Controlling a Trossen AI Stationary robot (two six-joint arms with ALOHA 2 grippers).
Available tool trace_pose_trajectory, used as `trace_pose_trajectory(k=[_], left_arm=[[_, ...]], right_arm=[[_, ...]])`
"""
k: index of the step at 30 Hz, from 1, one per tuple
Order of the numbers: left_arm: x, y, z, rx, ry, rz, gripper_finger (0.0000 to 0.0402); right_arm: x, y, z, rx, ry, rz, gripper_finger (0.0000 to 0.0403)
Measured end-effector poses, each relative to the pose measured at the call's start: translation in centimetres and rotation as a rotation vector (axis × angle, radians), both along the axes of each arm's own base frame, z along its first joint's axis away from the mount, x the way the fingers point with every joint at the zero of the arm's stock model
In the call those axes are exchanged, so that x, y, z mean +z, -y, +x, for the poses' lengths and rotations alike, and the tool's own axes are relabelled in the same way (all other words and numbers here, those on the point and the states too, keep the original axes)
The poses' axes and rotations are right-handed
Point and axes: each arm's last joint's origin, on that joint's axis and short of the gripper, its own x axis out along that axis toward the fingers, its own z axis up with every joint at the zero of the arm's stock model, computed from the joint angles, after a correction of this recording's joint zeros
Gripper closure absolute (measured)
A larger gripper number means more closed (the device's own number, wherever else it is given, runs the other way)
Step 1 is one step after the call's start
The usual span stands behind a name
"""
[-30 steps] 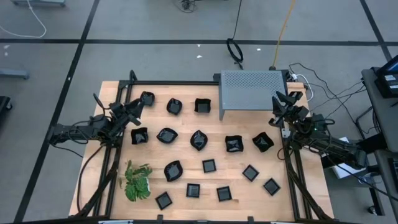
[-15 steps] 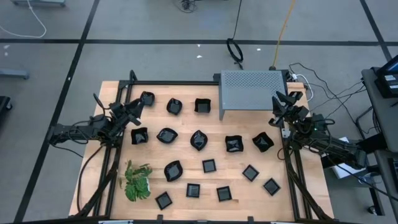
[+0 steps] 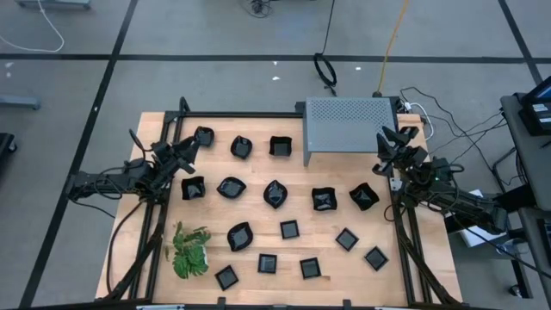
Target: Pick & Place Mini shaped plates
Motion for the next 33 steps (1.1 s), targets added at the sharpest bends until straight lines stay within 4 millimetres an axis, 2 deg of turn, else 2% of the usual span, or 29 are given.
trace_pose_trajectory(k=[8, 12, 27, 33], left_arm=[[0.00, 0.00, 0.00, 0.000, 0.000, 0.000, 0.0172], [0.00, 0.00, 0.00, 0.000, 0.000, 0.000, 0.0172], [-0.01, 0.00, 0.00, 0.000, -0.001, 0.000, 0.0172], [0.00, 0.00, 0.00, 0.000, 0.000, 0.000, 0.0172]], right_arm=[[0.00, 0.00, 0.00, 0.395, 0.247, 0.410, 0.0289], [-0.01, 0.00, 0.00, 0.489, 0.307, 0.508, 0.0289], [0.19, -0.05, -0.17, 0.483, 0.330, 0.488, 0.0289], [0.20, 0.19, -0.29, 0.391, 0.369, 0.504, 0.0289]])
